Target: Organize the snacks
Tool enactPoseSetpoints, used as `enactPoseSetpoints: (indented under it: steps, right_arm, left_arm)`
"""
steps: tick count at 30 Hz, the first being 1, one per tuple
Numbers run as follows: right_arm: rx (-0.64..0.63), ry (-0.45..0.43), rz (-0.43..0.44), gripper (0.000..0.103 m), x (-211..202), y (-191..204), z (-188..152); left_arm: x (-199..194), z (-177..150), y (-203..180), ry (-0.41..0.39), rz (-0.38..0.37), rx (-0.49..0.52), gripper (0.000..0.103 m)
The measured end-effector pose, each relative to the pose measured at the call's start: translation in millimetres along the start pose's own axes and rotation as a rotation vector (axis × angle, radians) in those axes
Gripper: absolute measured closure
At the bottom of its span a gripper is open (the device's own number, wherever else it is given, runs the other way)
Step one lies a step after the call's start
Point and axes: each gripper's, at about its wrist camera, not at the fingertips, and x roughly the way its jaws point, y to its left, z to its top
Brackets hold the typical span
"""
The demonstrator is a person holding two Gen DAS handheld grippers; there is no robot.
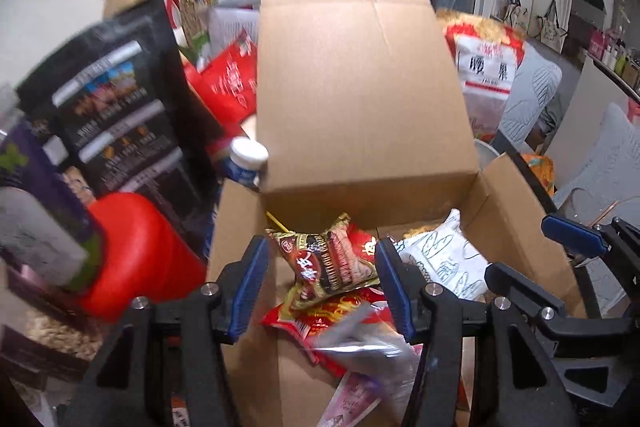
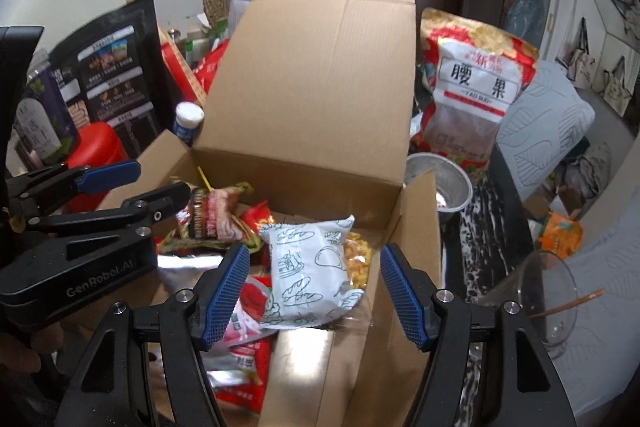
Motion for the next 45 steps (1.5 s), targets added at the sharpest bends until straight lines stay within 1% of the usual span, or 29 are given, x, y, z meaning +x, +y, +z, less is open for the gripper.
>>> enactPoseSetpoints:
  steps: [8,16,17,23,30,31,32,34,35,36,41,43,45]
  right_arm:
    - [0.021,-0.074,0.021,0.034,-46,7,3]
    - [0.019,-0.175,0.01,0.034,-104,17,0]
    - [0.018,-0.185,0.011,0.033,-110,18,-1]
    - [0.0,-0.255,-0.017,0.032,-150,29,-14]
    - [-0.003,-0.31,-0.016,0.028,-186,39,-33]
    - [-0.003,-0.32,-0.016,0.027,-191,41,-36]
    - [-0.003,-0.328,-0.015,0.025,-196,42,-39]
    - [-0.004,-0.346,-0.013,0.024,-206,45,-47]
    - [-0.005,-0.354,-0.012,0.024,-210,47,-50]
    - [-0.007,-0.361,-0.01,0.024,-214,49,-54]
    - [-0.005,-0.384,-0.005,0.023,-231,56,-74]
    - [0.004,-0.393,-0.003,0.019,-237,58,-83]
    - [0.004,-0.396,-0.007,0.018,-241,61,-92]
  left_arm:
    - [-56,-1,7,-0.078,0.006,0.001,0.048]
    - [-116,-7,11,-0.164,-0.001,0.002,0.048]
    - [-122,-8,12,-0.172,-0.003,0.002,0.048]
    - [-160,-21,15,-0.216,-0.013,0.005,0.048]
    - [-201,-43,18,-0.265,-0.031,-0.002,0.048]
    - [-206,-47,19,-0.273,-0.031,-0.006,0.046]
    - [-210,-49,19,-0.276,-0.029,-0.007,0.038]
    - [-220,-58,20,-0.297,-0.022,-0.01,0.027]
    - [-224,-61,19,-0.31,-0.019,-0.01,0.025]
    - [-230,-66,19,-0.325,-0.016,-0.008,0.025]
    - [-244,-84,19,-0.328,-0.021,0.012,0.025]
    - [-249,-92,18,-0.333,-0.018,0.019,0.025]
    - [-253,-102,16,-0.336,-0.021,0.026,0.025]
